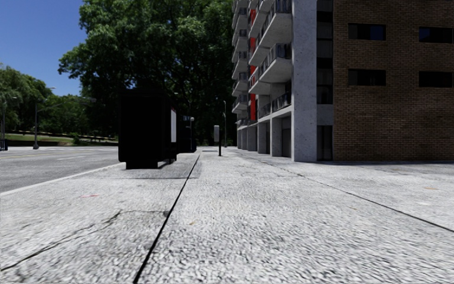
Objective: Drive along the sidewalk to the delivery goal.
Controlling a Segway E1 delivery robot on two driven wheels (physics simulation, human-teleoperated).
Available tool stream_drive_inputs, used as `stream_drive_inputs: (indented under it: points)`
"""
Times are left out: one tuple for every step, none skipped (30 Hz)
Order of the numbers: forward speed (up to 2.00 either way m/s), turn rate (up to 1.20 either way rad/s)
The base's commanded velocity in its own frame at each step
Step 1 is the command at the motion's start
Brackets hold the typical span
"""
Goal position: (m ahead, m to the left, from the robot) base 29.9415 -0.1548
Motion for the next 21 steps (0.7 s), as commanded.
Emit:
stream_drive_inputs:
  points:
    - [2.0,-0.26]
    - [2.0,-0.26]
    - [2.0,-0.26]
    - [2.0,-0.26]
    - [2.0,-0.26]
    - [2.0,-0.26]
    - [2.0,-0.26]
    - [2.0,-0.26]
    - [2.0,-0.26]
    - [2.0,-0.26]
    - [2.0,-0.26]
    - [2.0,-0.26]
    - [2.0,-0.26]
    - [2.0,-0.26]
    - [2.0,-0.26]
    - [2.0,-0.26]
    - [2.0,-0.26]
    - [2.0,-0.26]
    - [2.0,-0.26]
    - [2.0,-0.25]
    - [2.0,-0.08]
